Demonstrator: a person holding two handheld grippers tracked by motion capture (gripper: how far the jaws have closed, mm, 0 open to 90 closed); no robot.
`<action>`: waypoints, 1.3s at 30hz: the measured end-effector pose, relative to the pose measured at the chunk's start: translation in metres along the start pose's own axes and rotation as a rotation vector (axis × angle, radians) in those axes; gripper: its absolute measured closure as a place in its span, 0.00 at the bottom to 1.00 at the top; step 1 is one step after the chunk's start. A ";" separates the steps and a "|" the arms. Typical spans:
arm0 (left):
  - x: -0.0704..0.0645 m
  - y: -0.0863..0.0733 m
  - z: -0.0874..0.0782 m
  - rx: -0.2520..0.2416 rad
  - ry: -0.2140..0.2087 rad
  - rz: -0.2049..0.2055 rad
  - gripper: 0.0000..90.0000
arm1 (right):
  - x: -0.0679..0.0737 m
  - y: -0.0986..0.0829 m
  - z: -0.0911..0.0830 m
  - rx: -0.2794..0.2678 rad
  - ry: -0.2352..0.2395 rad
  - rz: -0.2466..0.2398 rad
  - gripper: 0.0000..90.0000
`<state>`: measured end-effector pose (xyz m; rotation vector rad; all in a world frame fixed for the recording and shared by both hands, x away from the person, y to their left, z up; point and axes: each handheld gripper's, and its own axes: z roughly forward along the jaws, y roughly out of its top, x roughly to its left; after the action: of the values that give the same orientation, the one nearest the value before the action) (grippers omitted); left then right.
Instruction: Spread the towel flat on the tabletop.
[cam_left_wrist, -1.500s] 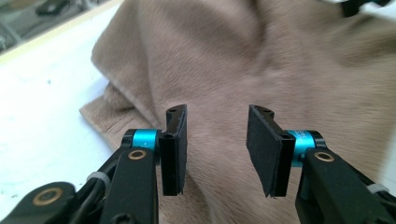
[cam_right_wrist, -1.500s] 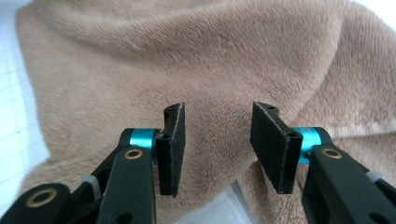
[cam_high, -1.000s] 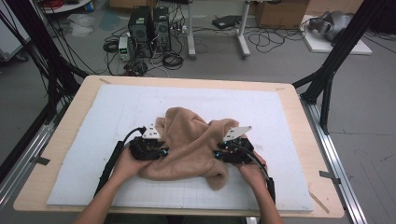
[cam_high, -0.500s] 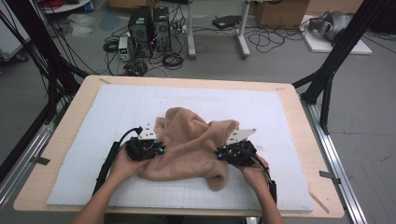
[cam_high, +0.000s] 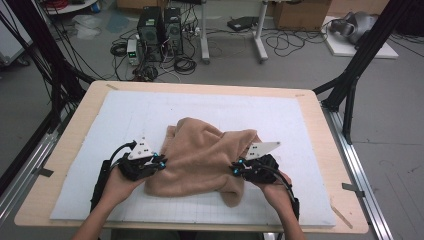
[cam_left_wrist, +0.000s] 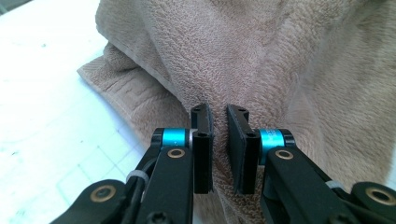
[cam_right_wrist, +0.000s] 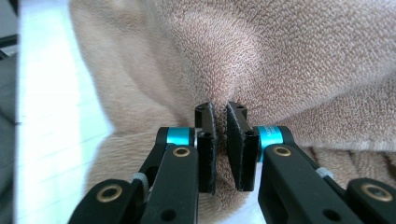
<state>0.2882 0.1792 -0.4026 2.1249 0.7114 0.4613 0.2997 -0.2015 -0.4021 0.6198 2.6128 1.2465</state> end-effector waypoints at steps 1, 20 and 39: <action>-0.001 -0.001 -0.003 -0.006 -0.004 0.003 0.89 | 0.002 0.000 -0.002 -0.001 0.003 -0.002 0.92; -0.050 -0.032 -0.027 -0.007 -0.097 0.044 0.89 | 0.036 -0.021 -0.020 0.002 0.061 -0.020 0.91; -0.012 0.023 0.007 -0.060 -0.017 0.038 0.65 | -0.001 0.009 -0.029 -0.064 -0.047 -0.007 0.70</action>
<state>0.2906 0.1561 -0.3887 2.0864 0.6410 0.4789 0.2936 -0.2169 -0.3771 0.6211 2.5246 1.2916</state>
